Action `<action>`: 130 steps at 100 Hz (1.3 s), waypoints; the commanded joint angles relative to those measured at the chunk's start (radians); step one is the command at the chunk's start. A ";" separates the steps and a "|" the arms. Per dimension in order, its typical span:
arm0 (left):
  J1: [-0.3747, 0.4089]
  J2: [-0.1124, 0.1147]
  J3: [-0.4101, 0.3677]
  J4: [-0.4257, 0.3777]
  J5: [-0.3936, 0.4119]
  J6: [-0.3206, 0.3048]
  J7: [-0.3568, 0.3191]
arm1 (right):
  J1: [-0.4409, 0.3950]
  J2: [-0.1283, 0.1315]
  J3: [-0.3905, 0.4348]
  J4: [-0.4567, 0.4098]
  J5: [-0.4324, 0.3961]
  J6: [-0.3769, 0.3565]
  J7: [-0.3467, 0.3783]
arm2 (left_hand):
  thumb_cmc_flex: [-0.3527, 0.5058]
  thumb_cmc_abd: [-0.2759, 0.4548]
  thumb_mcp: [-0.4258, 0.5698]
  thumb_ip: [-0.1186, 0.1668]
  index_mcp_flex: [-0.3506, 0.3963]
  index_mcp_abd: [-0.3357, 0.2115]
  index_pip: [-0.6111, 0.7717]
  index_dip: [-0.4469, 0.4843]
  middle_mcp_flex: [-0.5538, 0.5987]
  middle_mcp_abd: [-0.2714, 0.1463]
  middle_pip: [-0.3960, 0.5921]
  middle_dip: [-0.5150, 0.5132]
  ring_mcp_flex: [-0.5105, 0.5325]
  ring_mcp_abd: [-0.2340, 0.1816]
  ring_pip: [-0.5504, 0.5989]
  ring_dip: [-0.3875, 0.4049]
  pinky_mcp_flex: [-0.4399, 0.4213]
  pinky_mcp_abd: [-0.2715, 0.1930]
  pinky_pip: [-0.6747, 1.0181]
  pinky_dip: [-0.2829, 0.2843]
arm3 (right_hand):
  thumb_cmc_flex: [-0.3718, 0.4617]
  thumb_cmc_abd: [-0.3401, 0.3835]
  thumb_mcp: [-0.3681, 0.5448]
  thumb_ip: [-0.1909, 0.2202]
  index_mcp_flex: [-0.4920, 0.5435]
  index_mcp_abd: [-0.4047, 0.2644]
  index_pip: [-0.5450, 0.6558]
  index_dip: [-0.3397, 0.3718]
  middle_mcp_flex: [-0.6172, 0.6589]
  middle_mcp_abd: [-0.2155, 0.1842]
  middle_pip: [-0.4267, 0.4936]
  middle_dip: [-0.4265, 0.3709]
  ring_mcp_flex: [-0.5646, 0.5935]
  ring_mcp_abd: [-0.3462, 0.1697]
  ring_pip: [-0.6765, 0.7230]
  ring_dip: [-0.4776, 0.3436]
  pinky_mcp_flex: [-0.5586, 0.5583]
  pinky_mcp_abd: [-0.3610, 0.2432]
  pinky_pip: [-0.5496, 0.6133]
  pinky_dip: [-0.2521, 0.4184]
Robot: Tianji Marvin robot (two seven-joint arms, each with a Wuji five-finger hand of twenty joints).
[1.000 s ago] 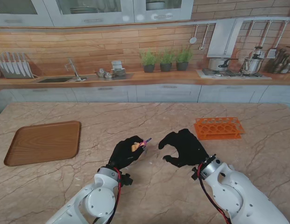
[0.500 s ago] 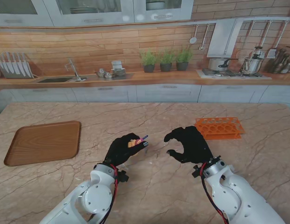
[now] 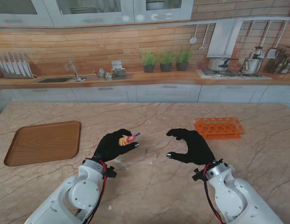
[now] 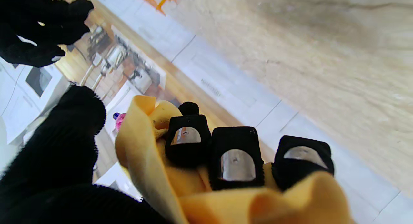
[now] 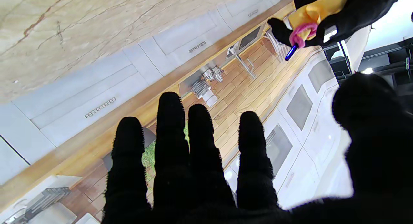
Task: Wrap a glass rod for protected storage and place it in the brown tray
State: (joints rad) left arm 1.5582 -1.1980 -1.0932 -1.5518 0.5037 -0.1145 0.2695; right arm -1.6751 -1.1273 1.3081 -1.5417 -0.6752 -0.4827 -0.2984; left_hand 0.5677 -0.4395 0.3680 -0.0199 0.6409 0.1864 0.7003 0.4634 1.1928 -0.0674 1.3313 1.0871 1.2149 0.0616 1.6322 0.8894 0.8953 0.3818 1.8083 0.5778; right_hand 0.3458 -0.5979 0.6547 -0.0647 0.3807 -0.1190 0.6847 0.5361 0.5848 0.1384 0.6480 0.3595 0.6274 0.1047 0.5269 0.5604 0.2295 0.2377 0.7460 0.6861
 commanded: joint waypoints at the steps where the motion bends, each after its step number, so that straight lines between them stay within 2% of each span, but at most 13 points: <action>1: 0.019 0.024 -0.012 -0.027 -0.012 0.016 -0.005 | -0.014 -0.008 -0.001 -0.009 0.002 0.004 0.008 | 0.011 -0.070 0.070 -0.044 -0.030 -0.021 -0.039 0.008 -0.038 -0.007 -0.015 0.027 -0.017 -0.030 -0.007 0.049 -0.025 -0.014 0.051 0.040 | -0.024 -0.018 -0.003 0.018 -0.019 0.011 -0.012 -0.008 -0.018 0.010 -0.019 -0.013 -0.006 0.004 -0.022 -0.017 0.002 -0.016 -0.034 -0.005; 12: 0.034 0.039 -0.052 -0.047 0.012 0.006 -0.044 | -0.020 -0.007 0.003 -0.014 0.028 0.025 0.032 | 0.091 -0.059 0.214 -0.044 -0.028 -0.027 -0.038 0.014 -0.057 -0.003 -0.031 0.031 -0.044 -0.029 -0.036 0.066 -0.064 -0.040 0.022 0.052 | -0.023 -0.004 -0.001 0.020 -0.012 0.008 -0.011 -0.005 -0.019 0.006 -0.019 -0.010 -0.012 0.015 -0.008 -0.005 0.004 -0.008 -0.034 0.009; 18: 0.048 0.046 -0.080 -0.067 0.019 0.001 -0.070 | -0.017 -0.010 0.000 -0.008 0.032 0.036 0.024 | 0.133 -0.042 0.310 -0.044 -0.025 -0.027 -0.040 0.014 -0.084 0.050 -0.042 0.040 -0.086 0.008 -0.056 0.093 -0.124 -0.026 -0.026 0.086 | -0.019 -0.003 0.000 0.021 -0.003 0.007 -0.007 -0.001 -0.019 0.008 -0.017 -0.007 -0.012 0.016 0.003 0.003 0.007 -0.005 -0.029 0.020; 25: 0.058 0.054 -0.112 -0.081 0.040 -0.006 -0.087 | -0.016 -0.012 -0.004 -0.005 0.048 0.048 0.025 | 0.222 -0.055 0.366 -0.111 -0.021 -0.040 -0.007 0.019 -0.102 0.061 -0.056 0.045 -0.117 0.031 -0.076 0.111 -0.169 -0.022 -0.075 0.141 | -0.014 -0.002 0.000 0.021 0.002 0.006 -0.004 0.002 -0.018 0.009 -0.014 -0.004 -0.016 0.019 0.013 0.010 0.005 -0.003 -0.023 0.029; 39: 0.068 0.065 -0.191 -0.105 0.078 -0.036 -0.116 | -0.008 -0.011 -0.011 0.000 0.047 0.060 0.030 | 0.302 -0.059 0.382 -0.148 -0.011 -0.059 0.056 0.005 -0.108 0.058 -0.056 0.055 -0.132 0.056 -0.074 0.117 -0.187 0.001 -0.098 0.176 | -0.013 0.006 -0.001 0.021 0.012 0.002 0.004 0.010 -0.017 0.011 -0.011 -0.001 -0.019 0.019 0.028 0.017 0.003 -0.005 -0.012 0.042; 52: 0.061 0.078 -0.263 -0.119 0.114 -0.042 -0.162 | 0.002 -0.010 -0.019 0.007 0.048 0.073 0.036 | 0.340 0.034 0.253 -0.139 -0.015 -0.059 0.082 -0.008 -0.119 0.076 -0.074 0.066 -0.155 0.081 -0.084 0.125 -0.226 0.016 -0.140 0.221 | -0.008 0.010 0.001 0.021 0.022 0.002 0.010 0.016 -0.021 0.016 -0.009 0.001 -0.023 0.021 0.039 0.022 -0.001 -0.005 -0.004 0.049; 66: 0.019 0.087 -0.308 -0.084 0.130 -0.032 -0.200 | 0.010 -0.009 -0.026 0.013 0.046 0.077 0.038 | 0.431 0.155 0.073 -0.119 -0.020 -0.064 0.069 0.010 -0.199 0.151 -0.149 0.075 -0.273 0.150 -0.160 0.170 -0.370 0.044 -0.271 0.309 | -0.010 0.021 0.003 0.021 0.023 0.006 0.010 0.020 -0.029 0.017 -0.008 0.002 -0.028 0.020 0.047 0.025 -0.002 -0.006 0.003 0.054; 72: 0.000 0.091 -0.320 -0.066 0.141 -0.014 -0.215 | 0.011 -0.009 -0.026 0.018 0.037 0.076 0.032 | 0.533 0.221 -0.104 -0.097 -0.031 -0.064 0.067 0.038 -0.248 0.182 -0.188 0.086 -0.337 0.182 -0.202 0.205 -0.440 0.050 -0.339 0.364 | -0.010 0.022 0.004 0.021 0.025 0.008 0.010 0.021 -0.032 0.018 -0.007 0.003 -0.029 0.020 0.050 0.026 -0.003 -0.005 0.006 0.055; 77: -0.020 0.093 -0.323 -0.046 0.173 0.006 -0.214 | 0.012 -0.009 -0.026 0.020 0.030 0.076 0.026 | 0.554 0.242 -0.140 -0.092 -0.040 -0.065 0.089 0.066 -0.262 0.187 -0.199 0.085 -0.354 0.188 -0.213 0.206 -0.459 0.052 -0.350 0.371 | -0.011 0.023 0.005 0.021 0.026 0.008 0.009 0.022 -0.035 0.018 -0.007 0.003 -0.029 0.020 0.052 0.026 -0.003 -0.007 0.008 0.055; 79: -0.027 0.095 -0.324 -0.038 0.190 0.018 -0.212 | 0.012 -0.010 -0.026 0.020 0.029 0.076 0.023 | 0.629 0.279 -0.267 -0.071 -0.046 -0.067 0.094 0.078 -0.269 0.187 -0.206 0.087 -0.362 0.190 -0.220 0.210 -0.467 0.047 -0.361 0.384 | -0.011 0.023 0.005 0.021 0.027 0.008 0.010 0.023 -0.034 0.019 -0.006 0.003 -0.029 0.019 0.052 0.026 -0.003 -0.006 0.008 0.056; 81: -0.035 0.096 -0.324 -0.030 0.208 0.028 -0.211 | 0.012 -0.010 -0.026 0.020 0.028 0.076 0.021 | 0.649 0.290 -0.300 -0.064 -0.050 -0.066 0.098 0.084 -0.277 0.189 -0.209 0.086 -0.370 0.192 -0.224 0.210 -0.475 0.046 -0.367 0.386 | -0.010 0.022 0.006 0.021 0.029 0.009 0.010 0.023 -0.035 0.019 -0.006 0.003 -0.029 0.020 0.053 0.026 -0.003 -0.006 0.009 0.056; 115: -0.172 0.130 -0.322 0.160 0.423 0.147 -0.227 | 0.010 -0.010 -0.024 0.019 0.012 0.085 0.006 | 0.693 0.350 -0.381 -0.045 -0.160 -0.117 0.193 0.242 -0.413 0.187 -0.299 0.075 -0.536 0.209 -0.351 0.224 -0.641 0.019 -0.465 0.360 | -0.006 0.027 0.012 0.021 0.040 0.009 0.009 0.027 -0.037 0.021 -0.005 0.003 -0.030 0.020 0.060 0.026 -0.005 -0.005 0.016 0.055; 130: -0.220 0.132 -0.296 0.259 0.456 0.206 -0.180 | 0.012 -0.010 -0.026 0.022 0.005 0.091 0.001 | 0.687 0.368 -0.390 -0.048 -0.185 -0.138 0.193 0.282 -0.498 0.192 -0.384 0.141 -0.658 0.209 -0.498 0.210 -0.723 -0.004 -0.517 0.329 | -0.004 0.027 0.015 0.020 0.048 0.006 0.009 0.029 -0.042 0.023 -0.006 0.002 -0.035 0.020 0.059 0.025 -0.007 -0.005 0.017 0.054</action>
State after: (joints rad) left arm 1.3463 -1.0700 -1.3920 -1.3241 0.9744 0.0847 0.0686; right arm -1.6611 -1.1330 1.2854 -1.5183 -0.6677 -0.3962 -0.2948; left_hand 1.1890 -0.1344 -0.0051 -0.1079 0.4770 0.0734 0.8584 0.7164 0.7429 0.1182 0.9879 1.1758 0.6095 0.2607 1.1744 1.0880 0.2100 0.4010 1.3051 0.9189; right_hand 0.3458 -0.5979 0.6569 -0.0645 0.4208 -0.1051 0.6930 0.5521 0.5724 0.1518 0.6431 0.3590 0.6126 0.1242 0.5778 0.5745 0.2305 0.2379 0.7377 0.7126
